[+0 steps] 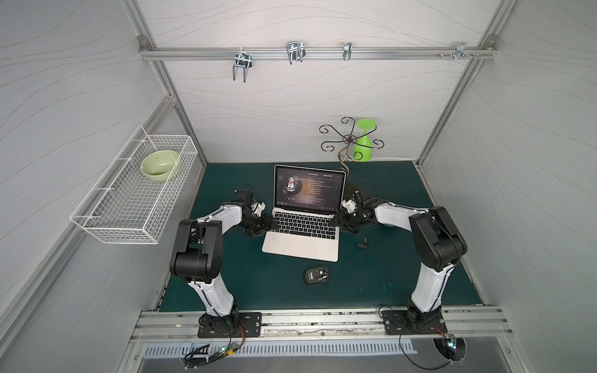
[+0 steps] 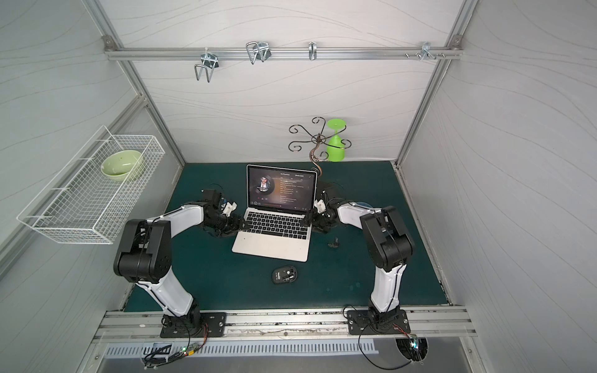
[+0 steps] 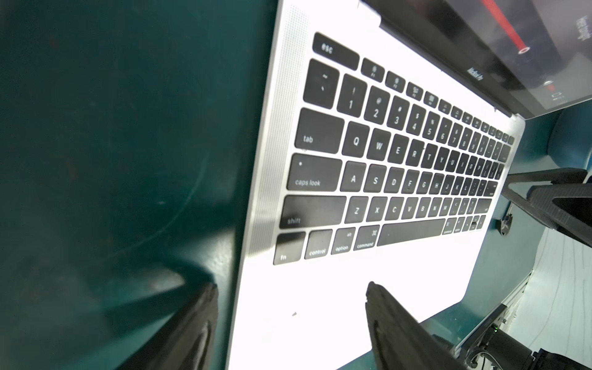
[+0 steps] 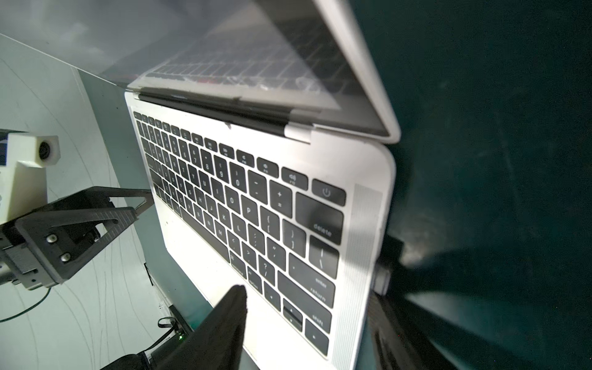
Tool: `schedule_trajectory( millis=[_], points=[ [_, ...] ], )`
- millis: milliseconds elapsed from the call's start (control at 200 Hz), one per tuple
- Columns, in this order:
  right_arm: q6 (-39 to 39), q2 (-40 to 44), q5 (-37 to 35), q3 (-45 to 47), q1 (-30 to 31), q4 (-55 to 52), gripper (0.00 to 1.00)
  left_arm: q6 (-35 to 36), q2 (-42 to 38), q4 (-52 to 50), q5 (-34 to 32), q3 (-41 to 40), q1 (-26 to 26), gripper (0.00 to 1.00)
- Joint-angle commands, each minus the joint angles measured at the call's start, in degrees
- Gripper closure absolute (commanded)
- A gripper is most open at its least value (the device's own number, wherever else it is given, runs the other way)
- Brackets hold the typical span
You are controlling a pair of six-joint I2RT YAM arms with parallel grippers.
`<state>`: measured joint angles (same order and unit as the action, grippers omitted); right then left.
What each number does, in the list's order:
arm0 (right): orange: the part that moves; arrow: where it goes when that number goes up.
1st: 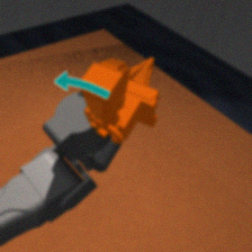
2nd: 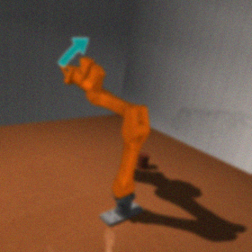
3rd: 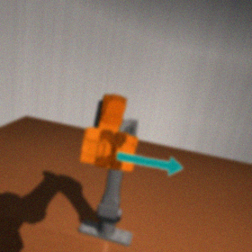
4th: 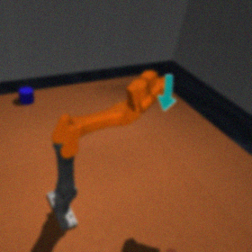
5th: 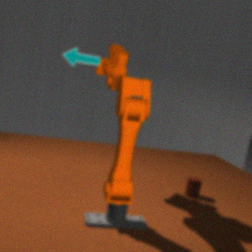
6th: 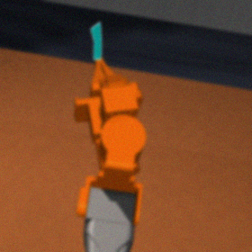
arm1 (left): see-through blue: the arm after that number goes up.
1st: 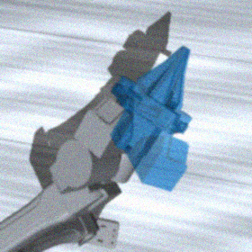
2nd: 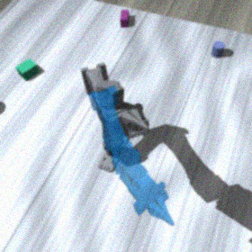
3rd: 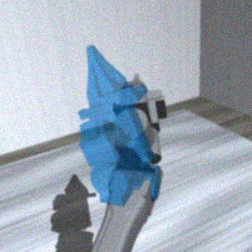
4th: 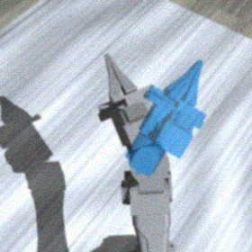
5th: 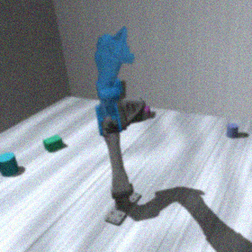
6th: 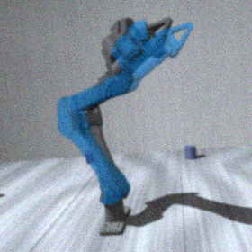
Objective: Remove the wireless mouse receiver from the laptop
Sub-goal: Adjust the laptop at the center of the board.
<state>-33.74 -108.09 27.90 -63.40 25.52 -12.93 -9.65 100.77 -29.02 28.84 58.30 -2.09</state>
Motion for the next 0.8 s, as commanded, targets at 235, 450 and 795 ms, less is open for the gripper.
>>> schedule_trajectory(
  millis=[235, 450, 795],
  points=[
    [6.15, -5.45, 2.07, -5.43, -0.68, 6.35, 0.36, 0.60, 5.64, 3.71, 2.19, 5.76, 1.21, 0.29],
    [8.83, -5.77, 3.10, -5.27, -1.47, 5.53, 0.36, 1.34, 9.18, 2.32, 0.78, 9.16, 2.04, 0.36],
    [26.77, 5.96, -4.97, -2.84, -3.46, -8.55, 0.32, 2.04, 9.83, 0.00, -3.49, 9.46, 2.09, 0.50]
  ],
)
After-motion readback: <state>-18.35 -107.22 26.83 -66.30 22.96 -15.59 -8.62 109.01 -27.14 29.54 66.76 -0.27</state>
